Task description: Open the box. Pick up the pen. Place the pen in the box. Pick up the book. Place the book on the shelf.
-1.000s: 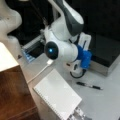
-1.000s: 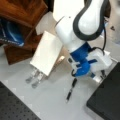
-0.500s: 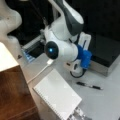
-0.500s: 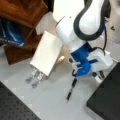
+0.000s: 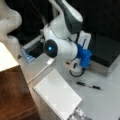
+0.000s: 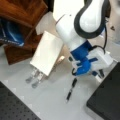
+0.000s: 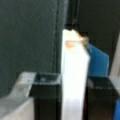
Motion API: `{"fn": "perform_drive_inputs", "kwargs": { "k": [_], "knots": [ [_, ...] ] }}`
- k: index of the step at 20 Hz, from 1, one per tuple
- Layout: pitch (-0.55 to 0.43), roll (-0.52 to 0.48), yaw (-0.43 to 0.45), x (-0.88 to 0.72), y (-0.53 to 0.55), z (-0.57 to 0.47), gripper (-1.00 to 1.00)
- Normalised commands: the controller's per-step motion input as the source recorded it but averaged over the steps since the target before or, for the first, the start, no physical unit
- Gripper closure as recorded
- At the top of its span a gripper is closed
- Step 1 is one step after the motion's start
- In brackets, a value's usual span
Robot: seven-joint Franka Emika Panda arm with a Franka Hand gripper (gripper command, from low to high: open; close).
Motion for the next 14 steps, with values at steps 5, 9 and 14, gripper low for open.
{"fn": "perform_drive_inputs", "kwargs": {
  "k": [5,9,14],
  "knots": [
    [0.068,-0.278,0.090,-0.02,0.12,0.34,1.00],
    [0.053,-0.337,0.172,0.06,0.17,0.35,1.00],
    [-0.019,-0.292,0.179,0.16,0.25,0.34,1.00]
  ]
}}
